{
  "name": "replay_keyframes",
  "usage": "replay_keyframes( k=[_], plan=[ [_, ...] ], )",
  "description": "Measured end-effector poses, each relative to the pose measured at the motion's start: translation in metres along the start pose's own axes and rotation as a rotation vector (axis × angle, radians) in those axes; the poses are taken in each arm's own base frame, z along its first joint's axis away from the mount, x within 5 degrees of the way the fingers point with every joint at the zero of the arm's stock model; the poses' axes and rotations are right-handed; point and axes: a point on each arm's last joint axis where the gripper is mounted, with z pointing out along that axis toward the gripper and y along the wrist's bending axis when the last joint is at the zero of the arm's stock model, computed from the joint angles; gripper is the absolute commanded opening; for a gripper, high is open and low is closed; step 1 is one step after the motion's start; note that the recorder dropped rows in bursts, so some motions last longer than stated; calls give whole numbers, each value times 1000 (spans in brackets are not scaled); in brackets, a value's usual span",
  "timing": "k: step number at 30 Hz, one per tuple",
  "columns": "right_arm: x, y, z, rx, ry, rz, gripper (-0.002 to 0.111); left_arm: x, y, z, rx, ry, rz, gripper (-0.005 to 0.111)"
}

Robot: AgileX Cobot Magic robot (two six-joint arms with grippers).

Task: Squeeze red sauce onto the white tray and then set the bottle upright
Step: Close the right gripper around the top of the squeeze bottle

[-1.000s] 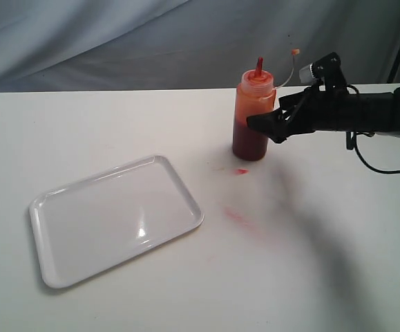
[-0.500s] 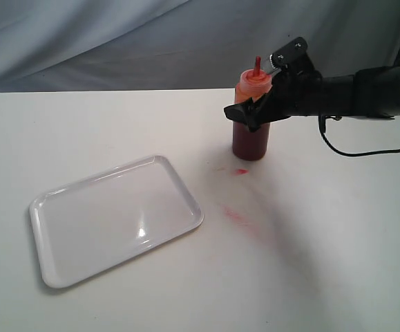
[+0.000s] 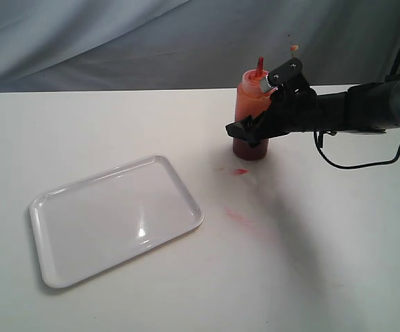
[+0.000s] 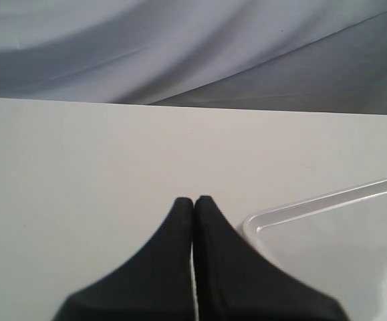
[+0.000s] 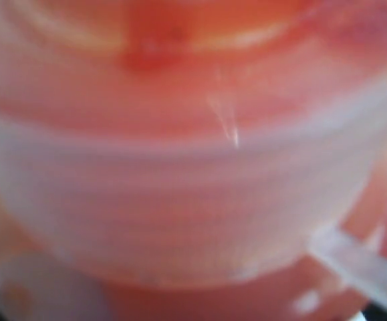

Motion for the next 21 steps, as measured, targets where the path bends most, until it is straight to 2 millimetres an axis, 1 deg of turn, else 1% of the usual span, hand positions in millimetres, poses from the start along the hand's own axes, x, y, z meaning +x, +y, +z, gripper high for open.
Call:
replay_keyframes(
  k=[21],
  plan=[
    [-5,5,-1,-49,-35,-2,98,0,0,0,0,0,0,1]
  ],
)
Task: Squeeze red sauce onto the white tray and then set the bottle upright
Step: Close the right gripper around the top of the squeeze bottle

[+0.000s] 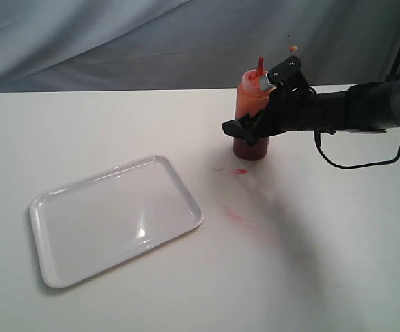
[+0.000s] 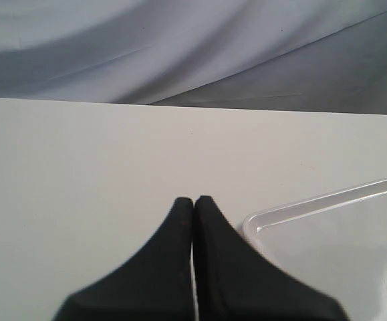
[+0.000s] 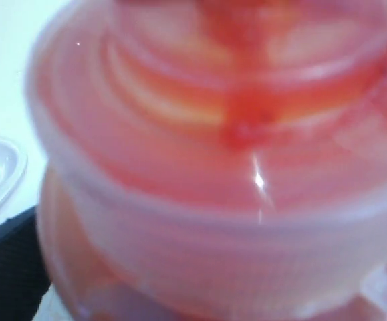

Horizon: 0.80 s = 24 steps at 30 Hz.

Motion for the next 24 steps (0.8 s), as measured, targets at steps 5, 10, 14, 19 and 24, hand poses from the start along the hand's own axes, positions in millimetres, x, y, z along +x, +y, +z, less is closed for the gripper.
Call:
replay_keyframes(
  k=[5,10,14,19,24],
  plan=[
    [-7,0,-4,5,-13,-9,98,0,0,0,0,0,0,1],
    [-9,0,-5,6,-18,-6,94,0,0,0,0,0,0,1],
    [-9,0,-5,6,-18,-4,75,0,0,0,0,0,0,1],
    [-9,0,-5,6,-18,-12,51,0,0,0,0,0,0,1],
    [-9,1,-5,3,-19,-15,34,0,0,0,0,0,0,1]
  ],
)
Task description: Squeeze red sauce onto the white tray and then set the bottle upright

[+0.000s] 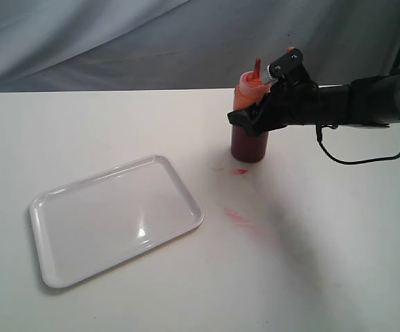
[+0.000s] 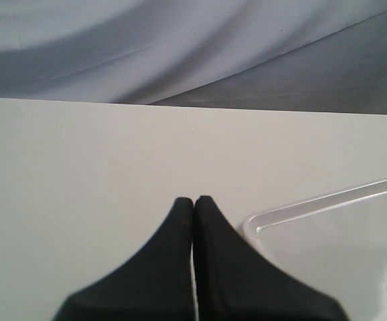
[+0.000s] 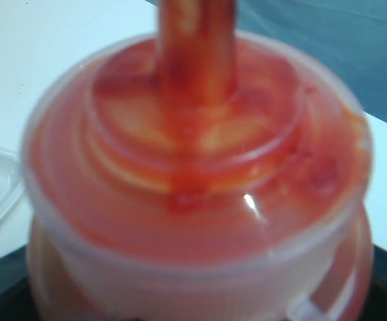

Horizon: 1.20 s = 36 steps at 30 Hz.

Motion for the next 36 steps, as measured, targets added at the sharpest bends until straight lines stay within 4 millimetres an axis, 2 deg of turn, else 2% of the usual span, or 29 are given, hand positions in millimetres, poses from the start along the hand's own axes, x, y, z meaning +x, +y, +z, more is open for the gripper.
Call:
replay_keyframes(
  k=[6,17,20,23,30,32,36],
  plan=[
    [0,0,0,0,1,-1,0,0,0,0,0,0,0,1],
    [-8,7,-4,-64,-34,22,0,0,0,0,0,0,0,1],
    [-30,13,-16,-112,-99,24,0,0,0,0,0,0,0,1],
    [-65,26,-42,-178,-143,0,0,0,0,0,0,0,0,1],
    [-112,61,-92,-374,-170,-54,0,0,0,0,0,0,0,1],
    [-121,74,-98,-425,-180,-68,0,0,0,0,0,0,0,1],
    [-130,109,-91,-507,-166,-123,0,0,0,0,0,0,0,1]
  ],
)
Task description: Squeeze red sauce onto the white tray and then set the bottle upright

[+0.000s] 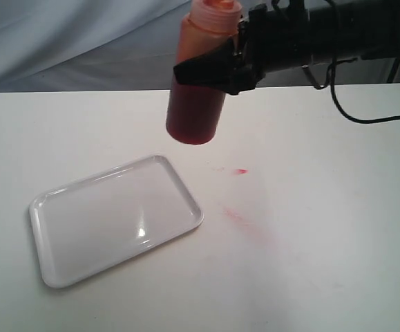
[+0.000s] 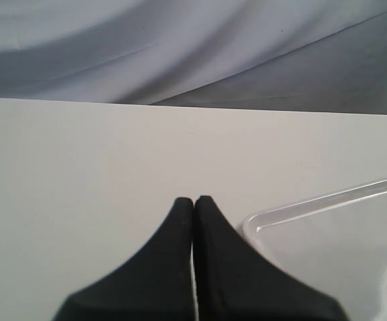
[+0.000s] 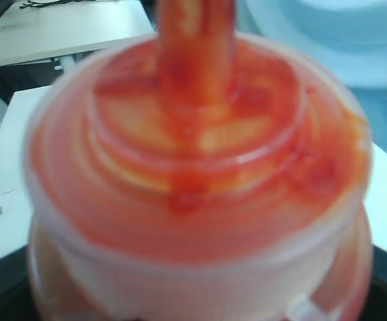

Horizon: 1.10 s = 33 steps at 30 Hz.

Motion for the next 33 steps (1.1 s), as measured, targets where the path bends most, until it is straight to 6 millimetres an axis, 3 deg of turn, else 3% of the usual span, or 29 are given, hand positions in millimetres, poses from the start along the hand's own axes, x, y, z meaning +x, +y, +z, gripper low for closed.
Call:
replay_keyframes(
  k=[7,11,17,22,26,29,33],
  plan=[
    [-4,20,23,-78,19,-28,0,0,0,0,-1,0,4,1],
    [-4,21,23,-81,19,-29,0,-4,2,0,-20,-46,133,1],
    [-4,20,24,-73,11,-23,0,-24,-4,-3,74,-264,-240,1],
    [-5,21,24,-75,-11,-2,0,-43,-3,-11,128,-478,-389,1],
    [-5,24,24,-100,-97,41,0,-49,-2,-14,160,-545,-460,1],
    [-6,26,24,-116,-144,49,0,-52,-7,-17,212,-585,-432,1],
    [-7,28,25,-126,-159,47,0,-58,-27,-21,376,-620,-141,1]
  ],
)
